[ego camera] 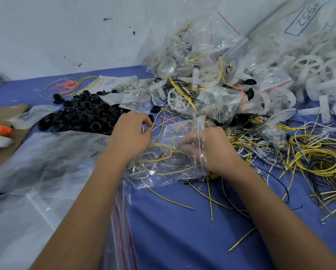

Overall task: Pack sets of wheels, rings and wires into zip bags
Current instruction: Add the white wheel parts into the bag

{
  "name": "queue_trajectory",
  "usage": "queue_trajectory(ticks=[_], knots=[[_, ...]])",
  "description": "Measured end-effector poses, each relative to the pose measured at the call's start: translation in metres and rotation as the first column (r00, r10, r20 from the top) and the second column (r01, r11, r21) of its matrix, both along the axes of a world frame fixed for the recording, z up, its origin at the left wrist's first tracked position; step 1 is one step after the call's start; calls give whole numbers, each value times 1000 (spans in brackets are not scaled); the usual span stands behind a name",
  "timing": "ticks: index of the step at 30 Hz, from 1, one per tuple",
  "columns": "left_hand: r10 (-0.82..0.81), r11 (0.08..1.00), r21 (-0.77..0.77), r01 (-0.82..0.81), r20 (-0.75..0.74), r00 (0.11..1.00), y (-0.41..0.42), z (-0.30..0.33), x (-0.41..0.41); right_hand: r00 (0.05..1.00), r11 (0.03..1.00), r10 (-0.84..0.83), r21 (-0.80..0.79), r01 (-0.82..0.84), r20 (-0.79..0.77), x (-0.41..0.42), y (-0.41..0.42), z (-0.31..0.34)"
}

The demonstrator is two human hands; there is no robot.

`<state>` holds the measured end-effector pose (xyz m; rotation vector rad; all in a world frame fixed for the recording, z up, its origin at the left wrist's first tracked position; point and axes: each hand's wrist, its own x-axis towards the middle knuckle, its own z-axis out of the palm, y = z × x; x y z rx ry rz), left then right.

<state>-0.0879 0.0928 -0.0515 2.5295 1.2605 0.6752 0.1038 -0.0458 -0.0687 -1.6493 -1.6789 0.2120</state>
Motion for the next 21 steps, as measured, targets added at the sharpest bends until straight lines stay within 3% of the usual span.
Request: queue_trajectory(ticks=[8, 13, 17, 21], knots=[[-63, 996, -67, 52, -176, 982, 14, 4, 17, 878, 900, -401, 68, 431, -261, 16, -8, 12], [-69, 997, -64, 53, -284, 956, 15, 10, 28, 855, 898, -389, 65, 435, -342, 12, -13, 16], [-5, 1000, -16, 2, -197, 980, 12, 9, 29, 872, 910, -371, 63, 410, -320, 12, -12, 15], [37, 999, -10, -40, -201, 979, 10, 3, 30, 863, 904, -369, 80, 419, -344, 12, -12, 14]])
